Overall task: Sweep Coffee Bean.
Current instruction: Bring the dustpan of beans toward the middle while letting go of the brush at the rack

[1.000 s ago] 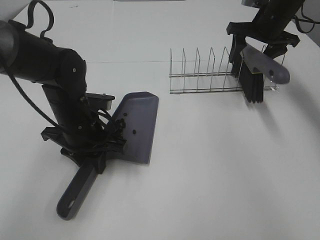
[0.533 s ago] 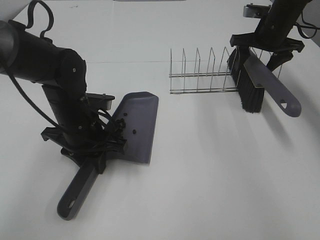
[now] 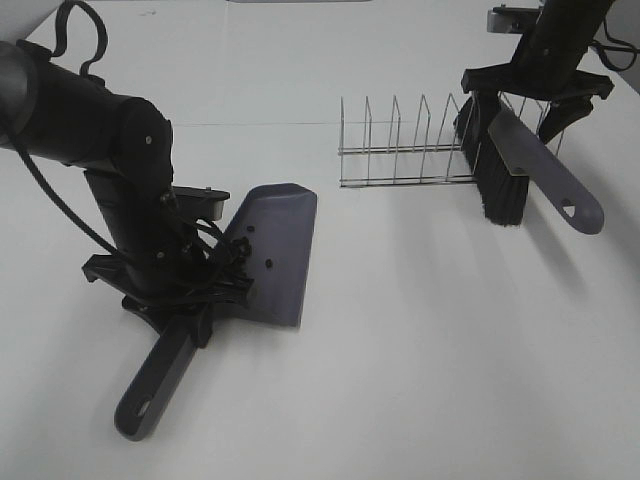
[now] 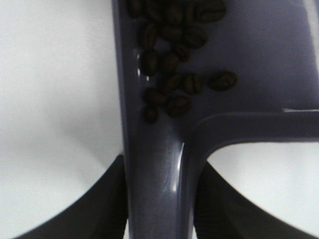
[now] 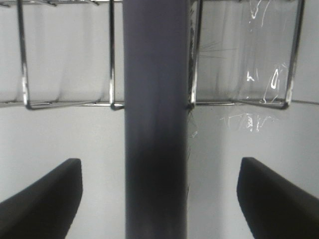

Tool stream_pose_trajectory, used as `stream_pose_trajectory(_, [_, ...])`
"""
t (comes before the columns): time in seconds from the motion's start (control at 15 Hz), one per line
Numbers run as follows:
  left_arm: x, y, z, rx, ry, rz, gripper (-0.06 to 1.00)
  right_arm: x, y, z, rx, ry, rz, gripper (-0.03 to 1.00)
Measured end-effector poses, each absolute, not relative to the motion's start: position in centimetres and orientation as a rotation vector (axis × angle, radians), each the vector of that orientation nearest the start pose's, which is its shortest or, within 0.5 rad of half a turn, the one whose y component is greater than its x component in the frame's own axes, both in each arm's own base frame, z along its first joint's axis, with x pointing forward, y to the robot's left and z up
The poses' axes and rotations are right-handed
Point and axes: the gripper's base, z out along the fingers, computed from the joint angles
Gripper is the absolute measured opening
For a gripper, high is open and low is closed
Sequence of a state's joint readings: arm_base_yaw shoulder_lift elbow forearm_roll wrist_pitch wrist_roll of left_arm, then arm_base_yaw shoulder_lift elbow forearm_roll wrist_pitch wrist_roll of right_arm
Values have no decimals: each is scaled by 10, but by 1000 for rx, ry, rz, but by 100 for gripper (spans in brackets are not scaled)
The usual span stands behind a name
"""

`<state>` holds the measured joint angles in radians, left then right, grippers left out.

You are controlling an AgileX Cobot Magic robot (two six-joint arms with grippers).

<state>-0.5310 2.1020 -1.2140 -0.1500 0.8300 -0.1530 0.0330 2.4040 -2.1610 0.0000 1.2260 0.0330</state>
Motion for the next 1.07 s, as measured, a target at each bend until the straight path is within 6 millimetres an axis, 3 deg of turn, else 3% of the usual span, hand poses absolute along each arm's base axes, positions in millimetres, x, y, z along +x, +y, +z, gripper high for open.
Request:
stream_pose_trajectory(0.27, [307, -192, 92, 440, 3200, -132, 33, 483, 8, 183, -37, 2998, -123, 75])
stream_pose_trajectory(0.6, [308, -192, 92, 437, 3190, -138, 33, 465, 6, 233, -34, 2914, -135, 75])
stream_pose_trajectory(0.73, [310, -194, 92, 421, 3164, -158, 33, 442, 6, 240, -34, 2948, -125, 75])
stream_pose_trajectory(1.07, [330, -204, 96, 407, 3092, -176, 33, 353, 9, 249, -39, 3079, -33, 75])
